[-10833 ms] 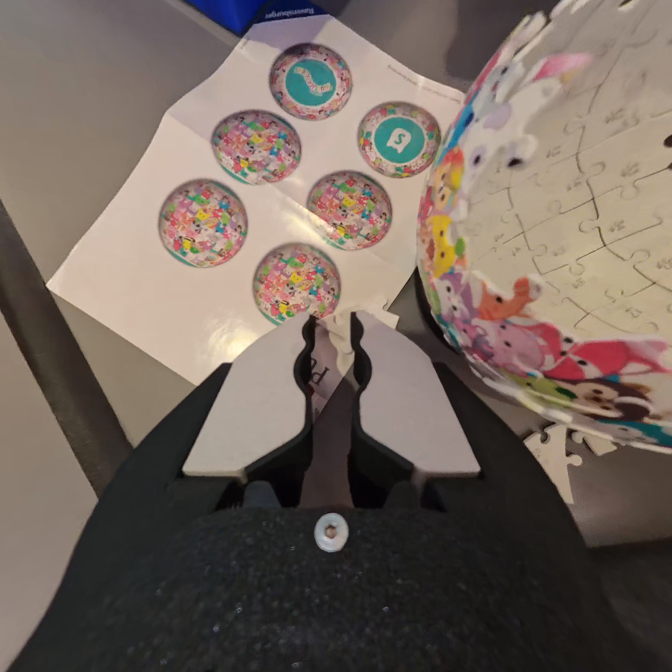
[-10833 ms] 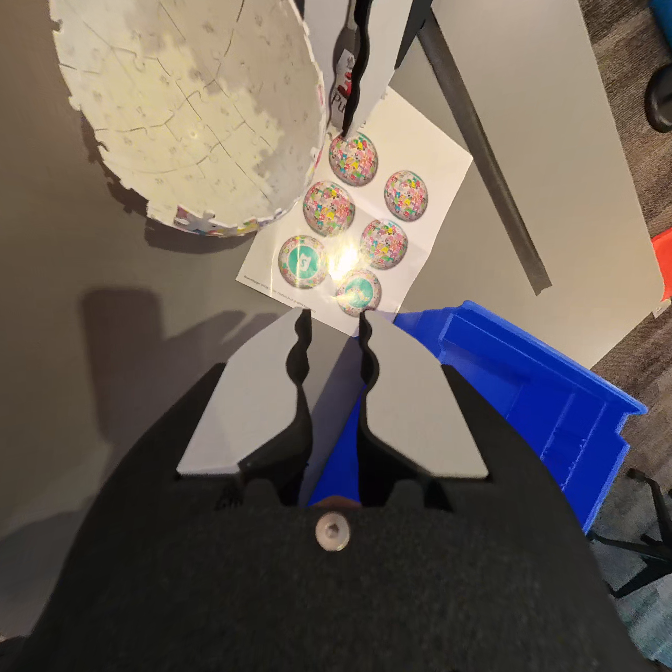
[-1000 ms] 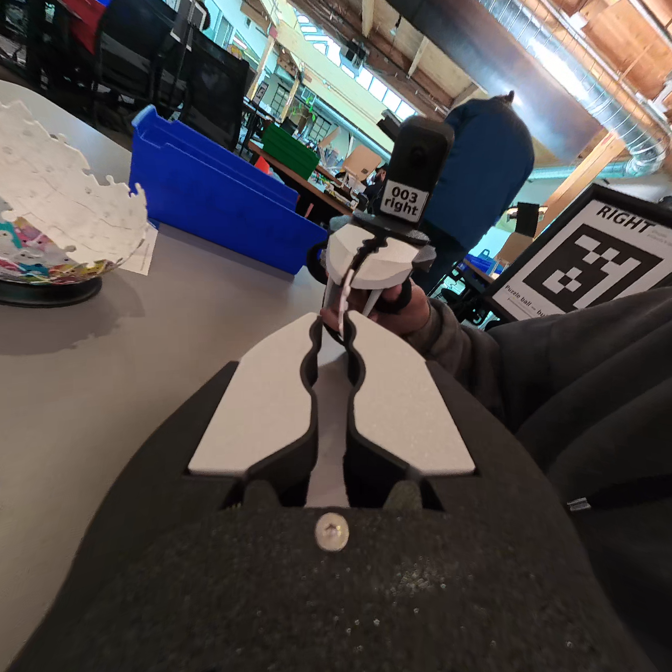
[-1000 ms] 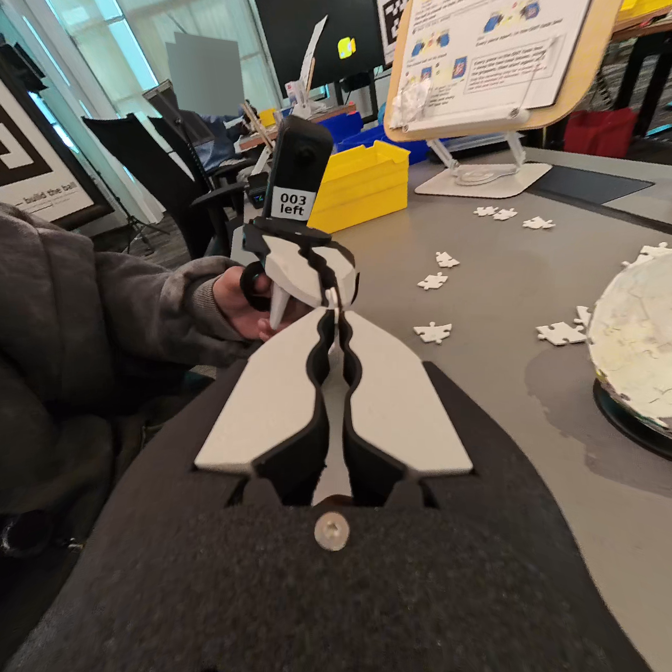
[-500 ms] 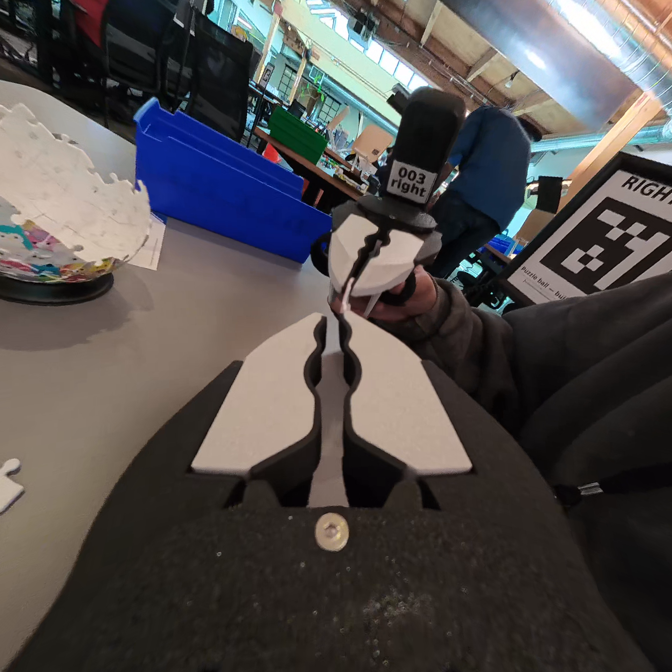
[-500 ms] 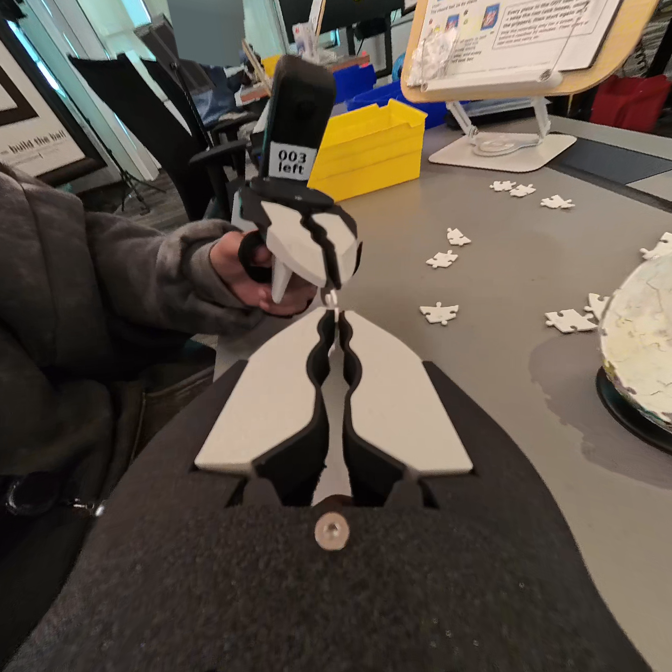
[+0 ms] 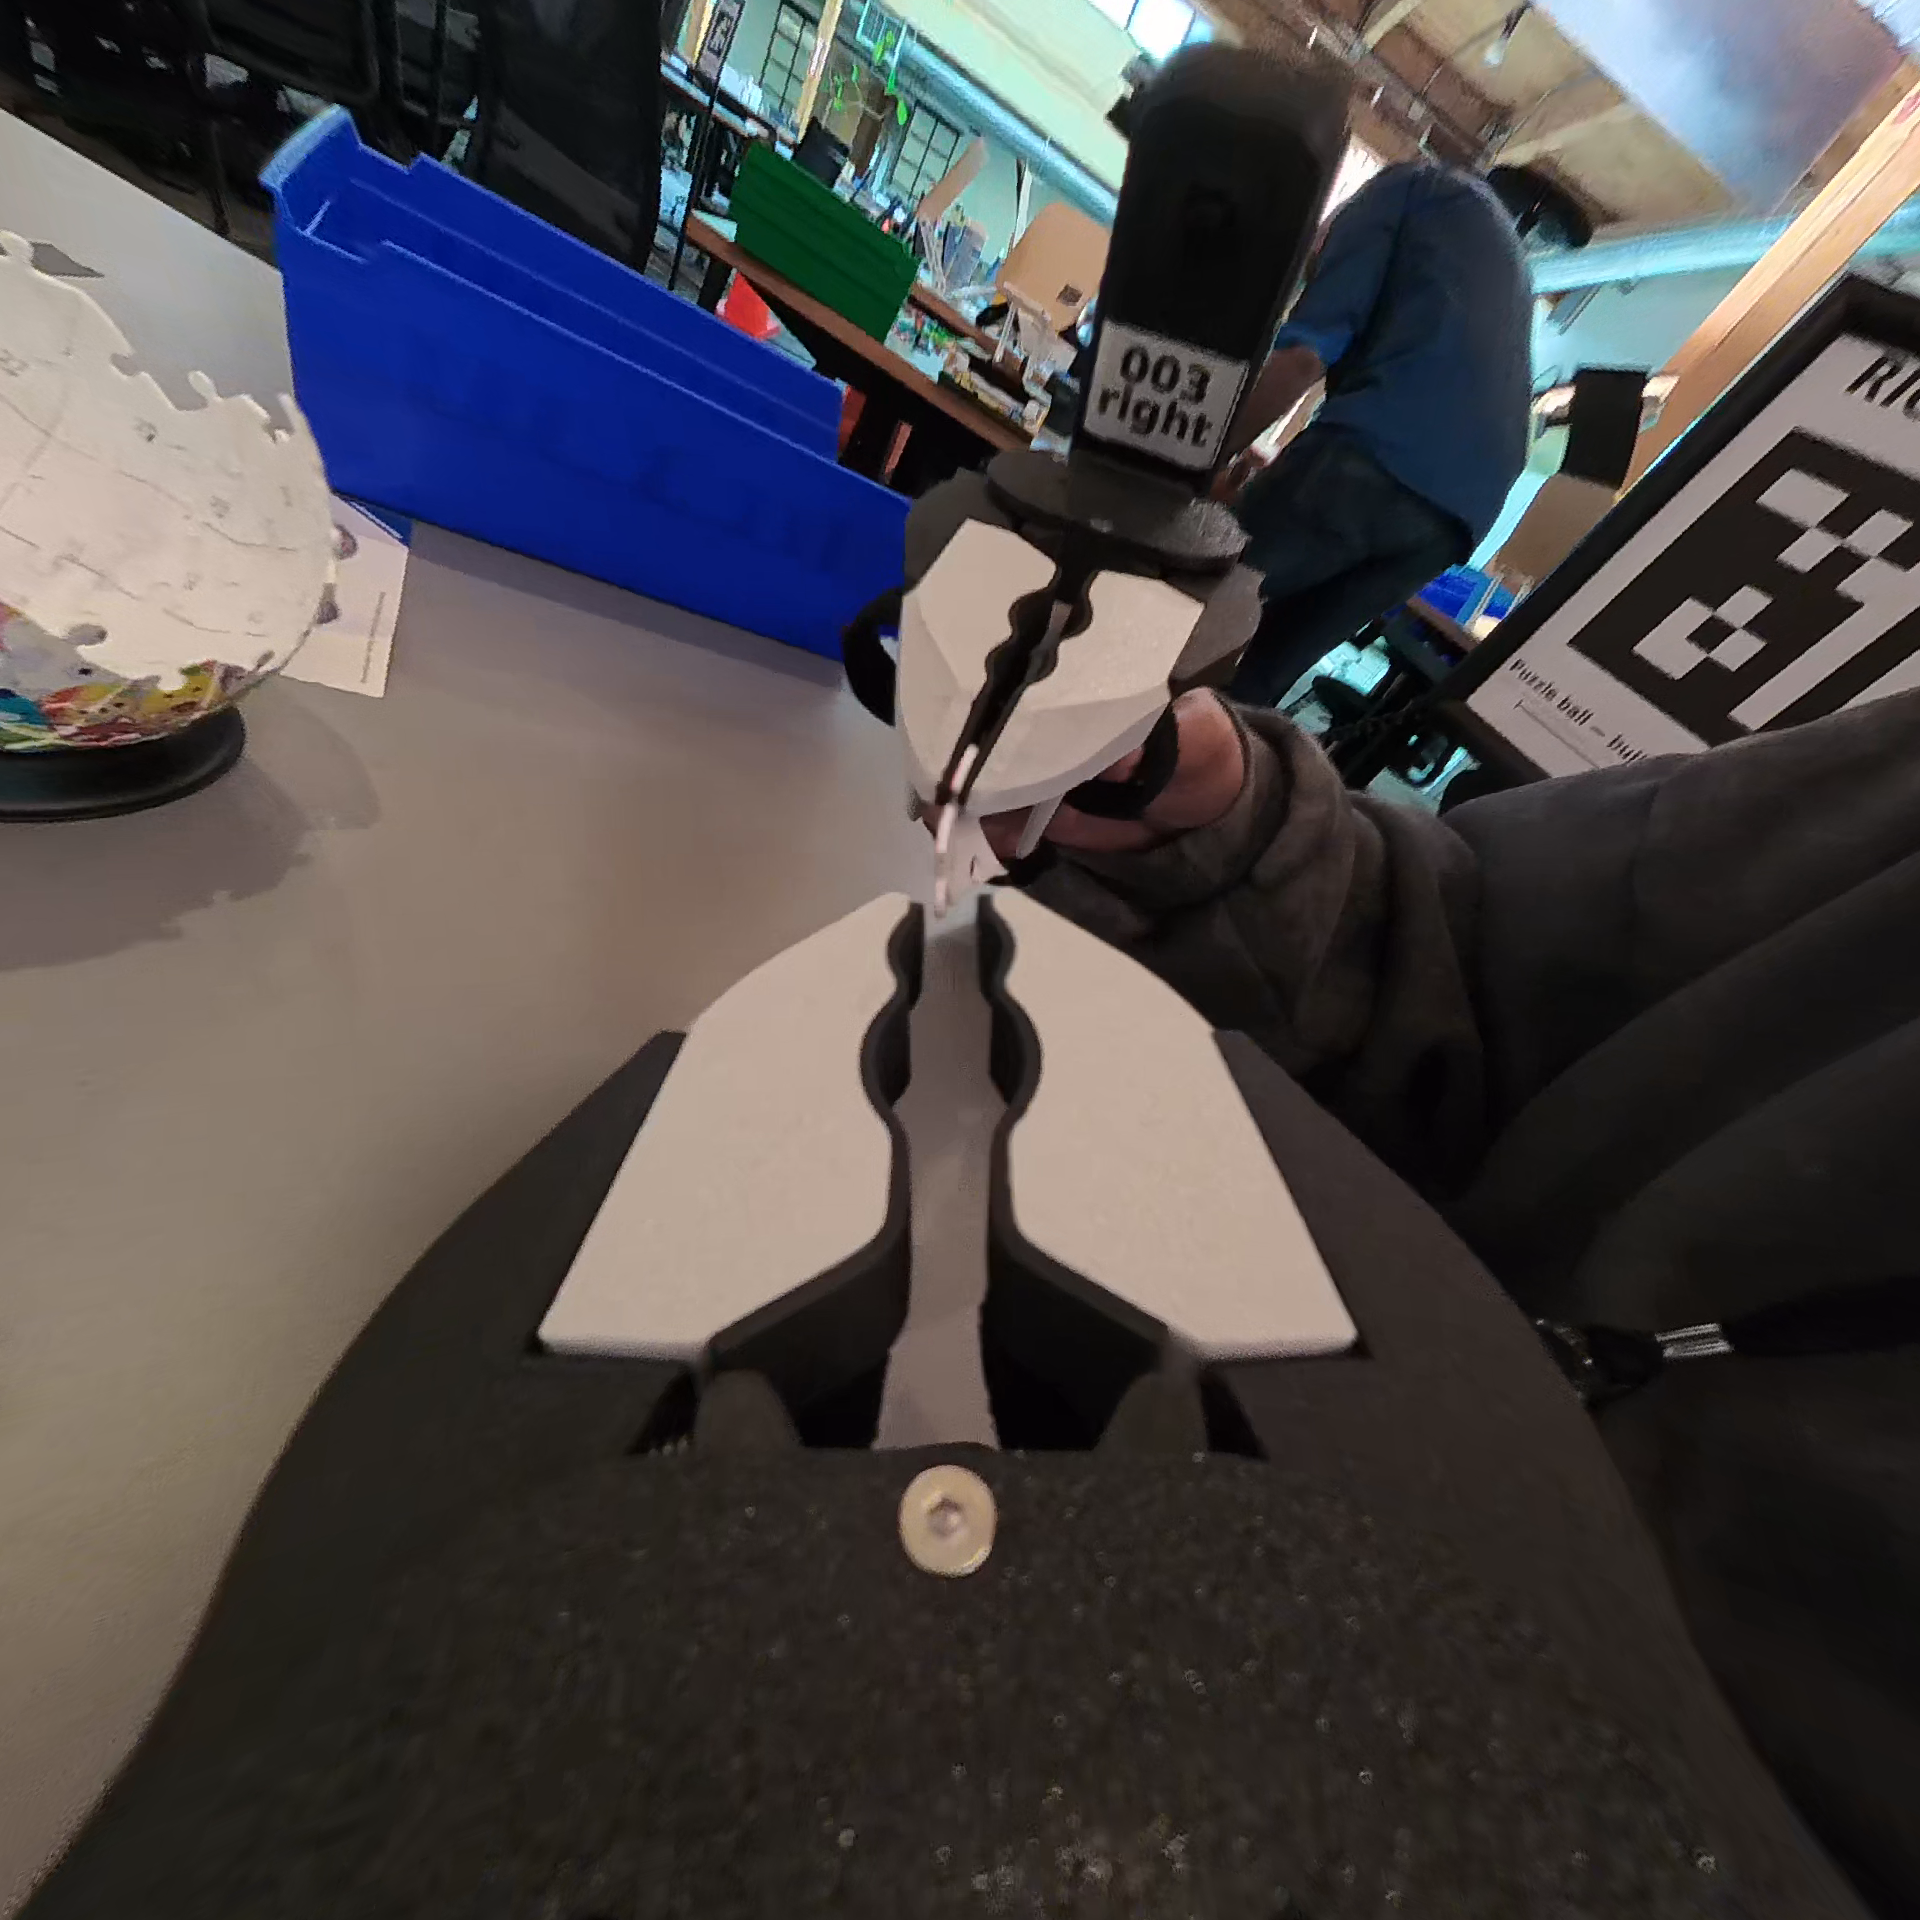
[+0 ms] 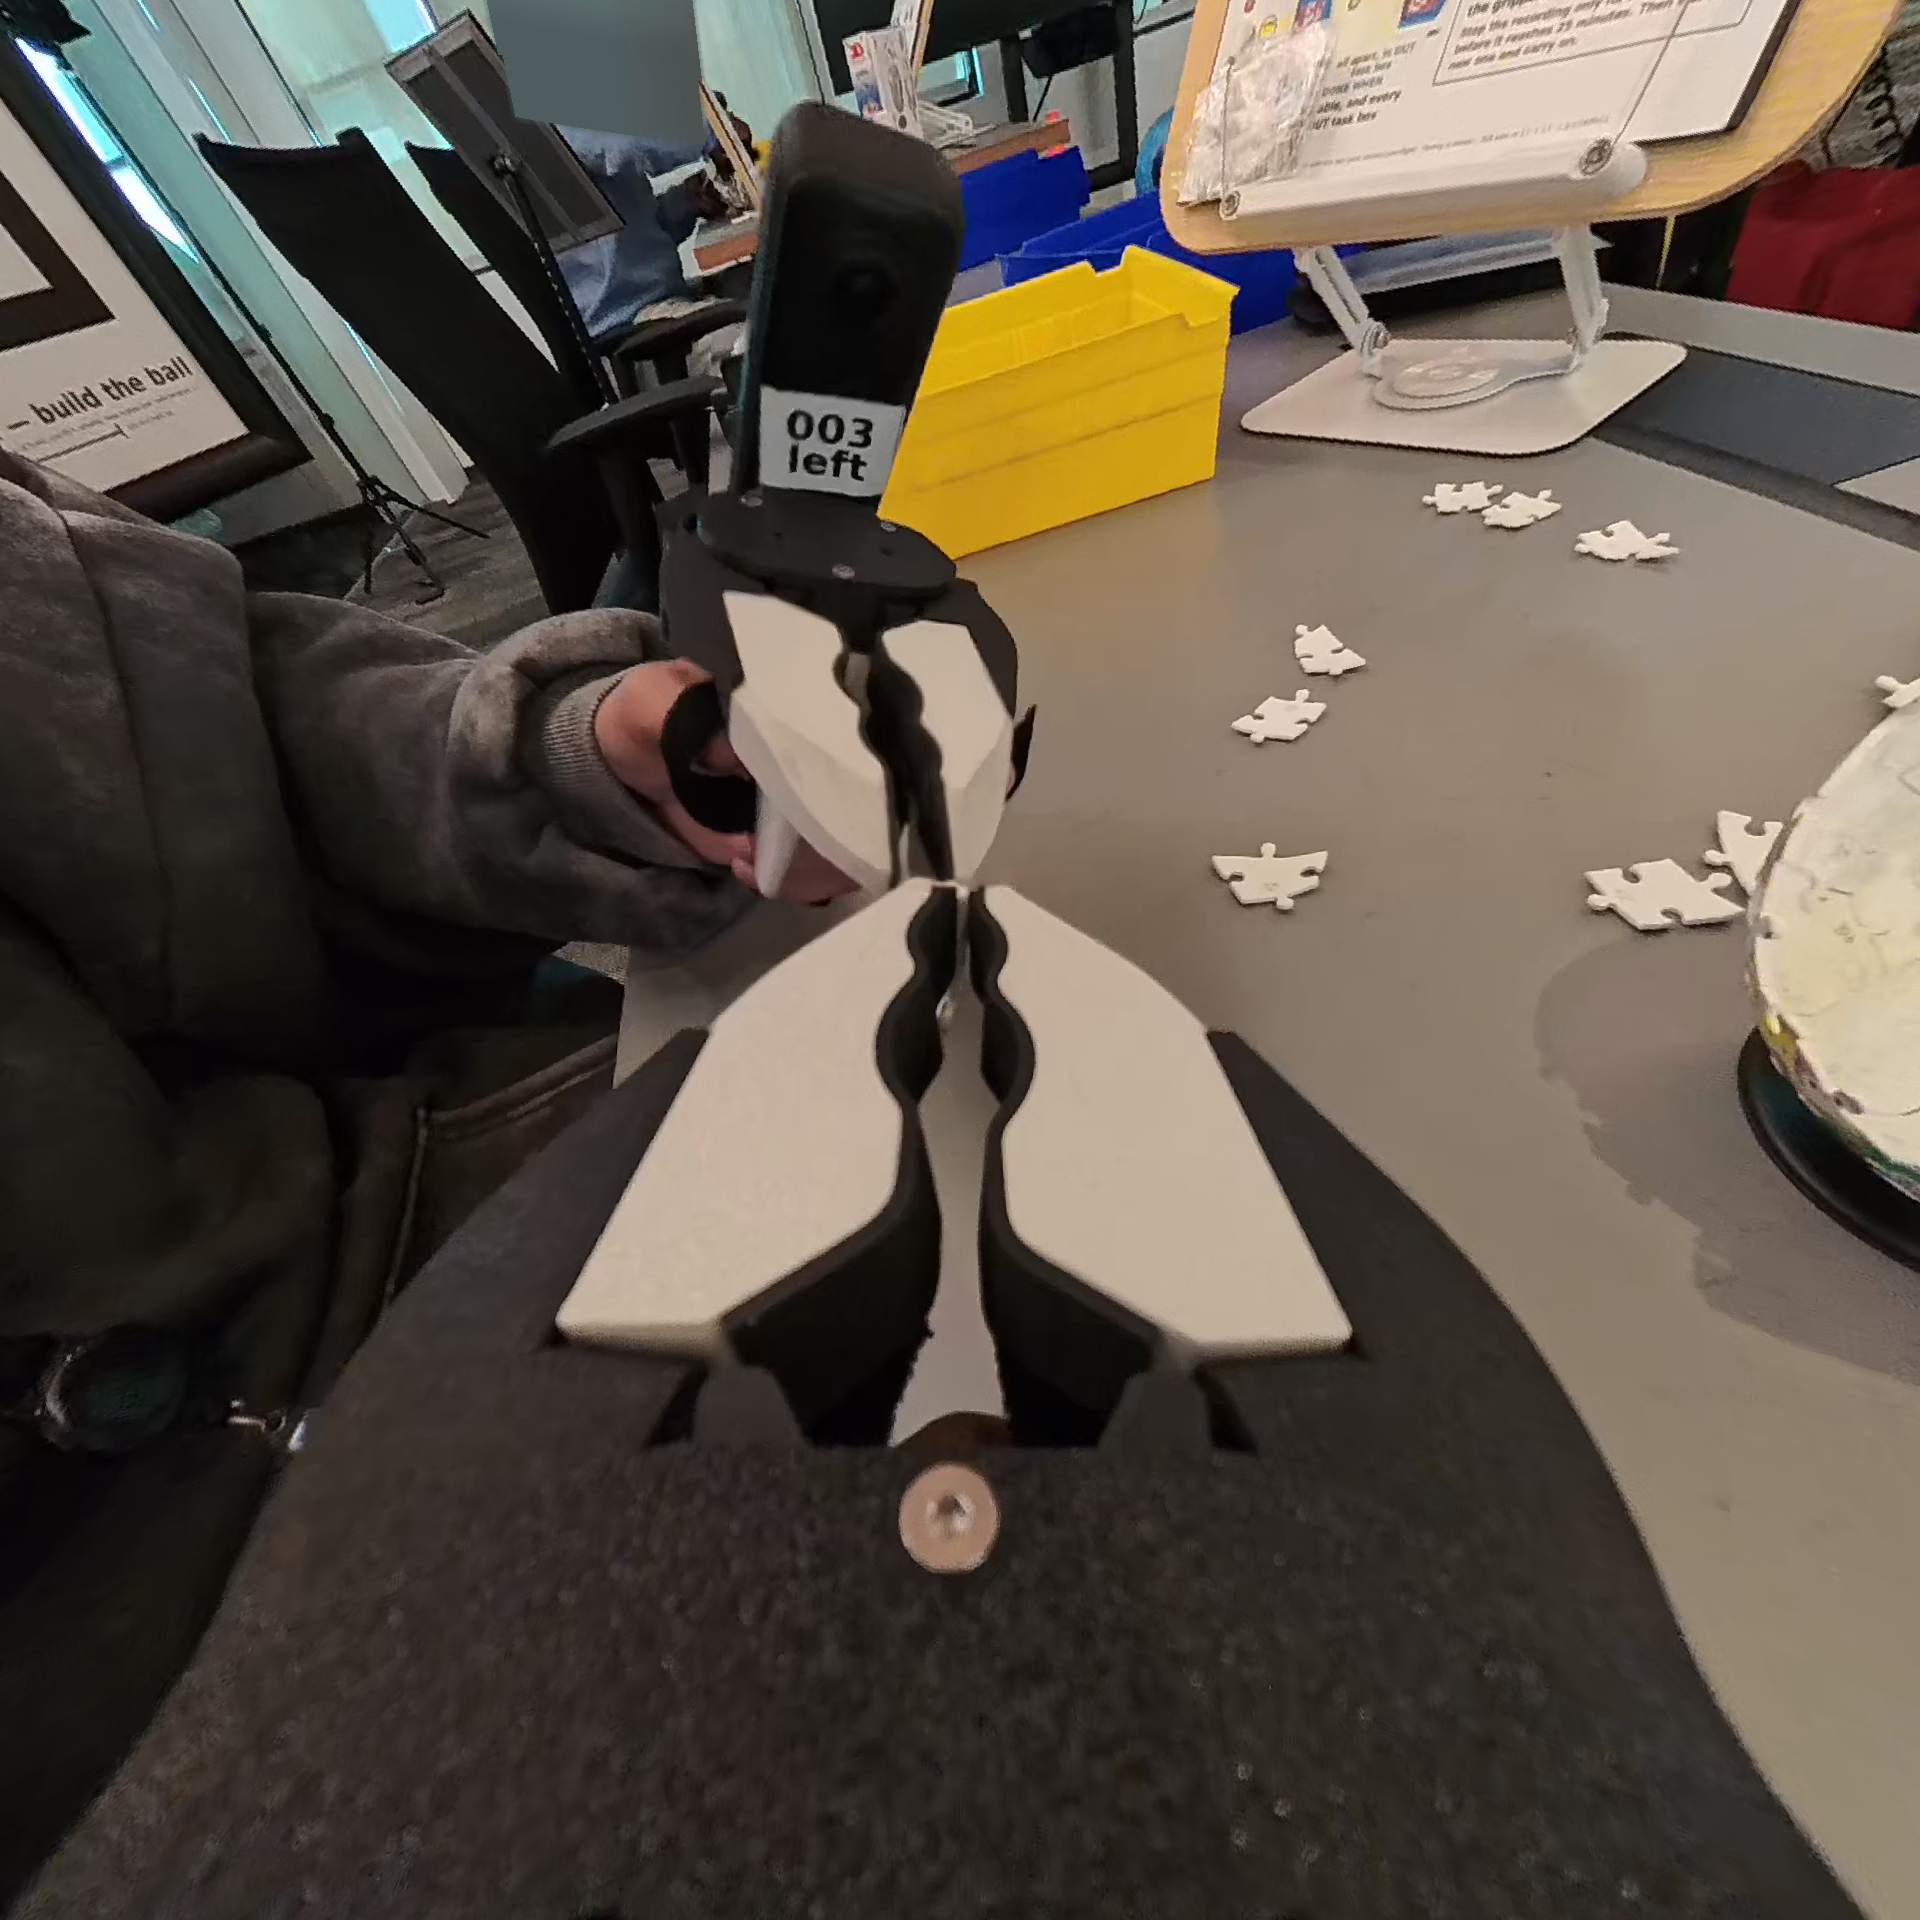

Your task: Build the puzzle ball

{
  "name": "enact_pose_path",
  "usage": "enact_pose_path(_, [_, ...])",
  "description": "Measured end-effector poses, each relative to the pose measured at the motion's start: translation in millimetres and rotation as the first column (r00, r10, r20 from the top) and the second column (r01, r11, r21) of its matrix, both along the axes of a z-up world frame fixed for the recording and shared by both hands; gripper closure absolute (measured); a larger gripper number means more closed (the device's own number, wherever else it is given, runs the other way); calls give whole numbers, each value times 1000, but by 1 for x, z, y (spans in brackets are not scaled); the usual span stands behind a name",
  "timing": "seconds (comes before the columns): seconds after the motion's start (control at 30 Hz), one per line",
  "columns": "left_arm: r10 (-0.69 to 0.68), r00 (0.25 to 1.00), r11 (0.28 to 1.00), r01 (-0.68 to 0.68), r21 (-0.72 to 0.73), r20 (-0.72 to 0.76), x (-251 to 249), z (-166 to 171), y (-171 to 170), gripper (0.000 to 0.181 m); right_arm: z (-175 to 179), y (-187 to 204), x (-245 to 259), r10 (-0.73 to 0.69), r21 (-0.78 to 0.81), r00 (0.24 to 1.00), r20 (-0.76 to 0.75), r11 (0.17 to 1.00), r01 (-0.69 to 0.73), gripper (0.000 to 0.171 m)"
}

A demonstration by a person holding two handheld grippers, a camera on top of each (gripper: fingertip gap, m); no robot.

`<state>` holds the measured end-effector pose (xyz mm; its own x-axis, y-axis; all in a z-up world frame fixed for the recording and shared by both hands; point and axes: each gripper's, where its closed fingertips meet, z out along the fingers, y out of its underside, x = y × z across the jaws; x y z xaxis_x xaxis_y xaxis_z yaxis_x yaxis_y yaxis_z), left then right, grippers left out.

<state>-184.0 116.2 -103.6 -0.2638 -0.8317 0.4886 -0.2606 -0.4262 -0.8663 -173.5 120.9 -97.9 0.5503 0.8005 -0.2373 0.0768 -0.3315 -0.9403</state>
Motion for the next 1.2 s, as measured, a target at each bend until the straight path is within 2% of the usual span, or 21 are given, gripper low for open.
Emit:
enact_pose_path(0.07, [-19,1000,999,19,-37,9,-2,2,-1,162,-1,-2,-1,15,-4,1000,6,1000,-15,169])
enact_pose_path(0.13, [-31,1000,999,30,-25,-5,0,-2,-4,162,-2,-5,-7,40,-1,999,12,999,-40,169])
enact_pose_path(0.2, [-54,998,999,54,-3,-23,2,-5,-11,165,-2,-6,-13,59,7,998,10,998,-59,169])
enact_pose_path(0.27, [-66,997,997,67,22,-41,3,-8,-17,179,-1,-8,-17,79,9,997,6,997,-79,169])
enact_pose_path(0.53, [42,999,996,-41,75,-11,4,-3,-4,179,10,-2,9,-10,76,999,52,997,6,163])
enact_pose_path(0.87, [51,999,989,-50,138,-7,6,-5,-9,179,1,-6,-4,11,97,988,156,995,-26,169])
enact_pose_path(1.03, [27,1000,994,-25,111,-11,7,-6,-12,179,-1,-7,-3,13,96,978,206,995,-33,170])
enact_pose_path(1.13, [52,999,994,-51,101,-10,2,-3,-1,164,10,-4,9,0,143,964,264,989,-39,170])
enact_pose_path(1.2, [87,996,991,-86,101,-6,-2,1,15,158,32,6,33,-60,224,940,337,974,-19,170])
